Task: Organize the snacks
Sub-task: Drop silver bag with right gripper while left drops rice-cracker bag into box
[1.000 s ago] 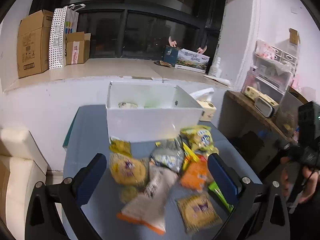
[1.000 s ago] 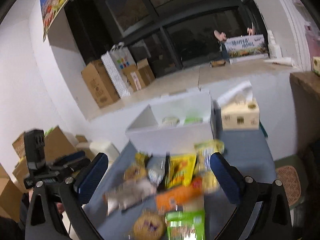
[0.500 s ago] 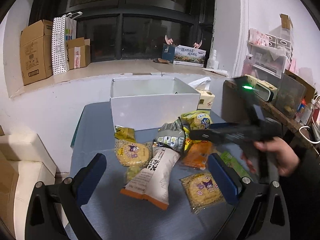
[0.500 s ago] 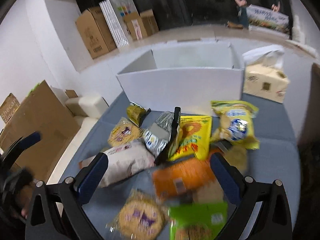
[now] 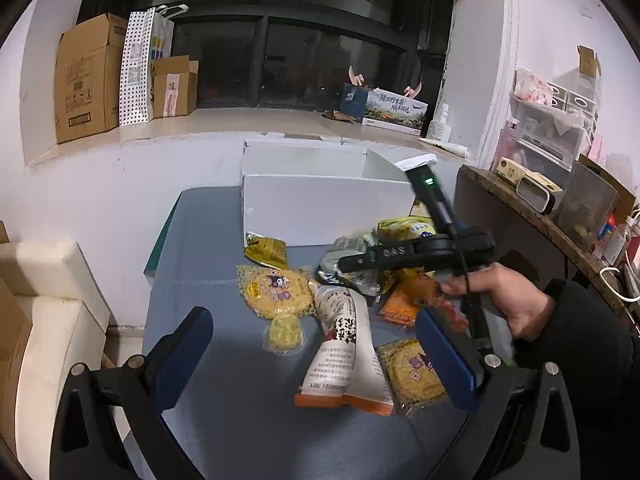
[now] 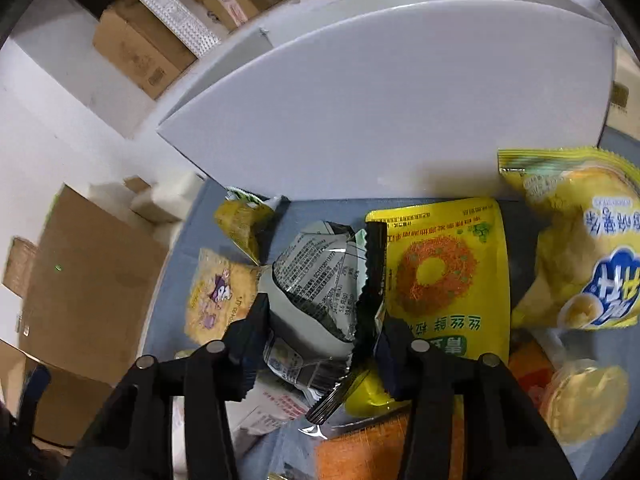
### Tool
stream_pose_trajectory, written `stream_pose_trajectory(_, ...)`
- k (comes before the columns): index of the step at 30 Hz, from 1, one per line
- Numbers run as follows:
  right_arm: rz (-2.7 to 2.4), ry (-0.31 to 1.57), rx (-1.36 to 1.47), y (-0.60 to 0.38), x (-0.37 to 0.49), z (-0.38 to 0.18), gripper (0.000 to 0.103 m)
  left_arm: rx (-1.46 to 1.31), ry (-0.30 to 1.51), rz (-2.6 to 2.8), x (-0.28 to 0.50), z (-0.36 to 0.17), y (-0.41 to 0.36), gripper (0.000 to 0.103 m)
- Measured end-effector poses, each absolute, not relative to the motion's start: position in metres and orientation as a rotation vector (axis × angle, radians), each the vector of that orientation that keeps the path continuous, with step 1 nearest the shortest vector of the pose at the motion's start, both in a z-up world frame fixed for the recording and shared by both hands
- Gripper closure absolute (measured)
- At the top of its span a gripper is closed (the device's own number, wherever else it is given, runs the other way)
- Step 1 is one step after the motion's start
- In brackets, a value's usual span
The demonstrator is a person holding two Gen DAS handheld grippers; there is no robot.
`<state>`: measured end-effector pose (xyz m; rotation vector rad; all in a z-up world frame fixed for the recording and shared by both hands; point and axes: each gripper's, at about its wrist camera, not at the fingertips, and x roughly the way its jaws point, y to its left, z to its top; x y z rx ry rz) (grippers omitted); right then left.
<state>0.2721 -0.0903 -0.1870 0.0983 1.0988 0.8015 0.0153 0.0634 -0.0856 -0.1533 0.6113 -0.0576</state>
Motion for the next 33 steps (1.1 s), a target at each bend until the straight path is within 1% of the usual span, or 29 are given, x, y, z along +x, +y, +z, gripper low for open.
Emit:
stream_pose_trajectory(1, 0.801, 1.068, 0.080, -0.091, 0.267, -0.182, 0.065, -0.156, 0.616, -0.056, 0.016, -0.087, 0.064, 0.000)
stream_pose_trajectory(3, 0.793, 0.989, 0.087, -0.100, 0.257, -0.167, 0.067, -0.160, 0.644, -0.055, 0.021, -0.095, 0.065, 0.000)
stream_pose_trajectory(5, 0.777, 0.914, 0.092, -0.110, 0.248, -0.150, 0.067, -0.146, 0.659, -0.057, 0.024, -0.100, 0.060, 0.000)
stream_pose_trajectory(9, 0.796, 0.843, 0.150, -0.137, 0.229, -0.119, 0.067, -0.113, 0.710, -0.078, 0.037, -0.113, 0.047, 0.000)
stream_pose_trajectory(13, 0.765, 0.738, 0.107, -0.163, 0.196, -0.089, 0.067, -0.089, 0.784, -0.096, 0.062, -0.129, 0.028, 0.000)
stream_pose_trajectory(20, 0.739, 0.677, 0.122, -0.198, 0.162, -0.072, 0.067, -0.053, 0.905, -0.070, 0.108, -0.159, 0.013, 0.000)
stream_pose_trajectory(21, 0.742, 0.678, 0.132, -0.202, 0.160, -0.072, 0.067, -0.060, 0.932, -0.074, 0.114, -0.165, 0.012, 0.004)
stream_pose_trajectory(23, 0.731, 0.680, 0.136, -0.207, 0.159, -0.075, 0.067, -0.020, 0.919, -0.048, 0.116, -0.168, 0.009, 0.034)
stream_pose_trajectory(24, 0.722, 0.681, 0.136, -0.208, 0.159, -0.078, 0.067, -0.023, 0.935, -0.080, 0.116, -0.169, 0.008, 0.063)
stream_pose_trajectory(28, 0.715, 0.697, 0.153, -0.214, 0.159, -0.083, 0.067, -0.070, 0.880, -0.076, 0.103, -0.162, 0.014, 0.066)
stream_pose_trajectory(33, 0.700, 0.692, 0.166, -0.221, 0.159, -0.085, 0.066, -0.142, 0.735, -0.093, 0.080, -0.124, 0.030, 0.066)
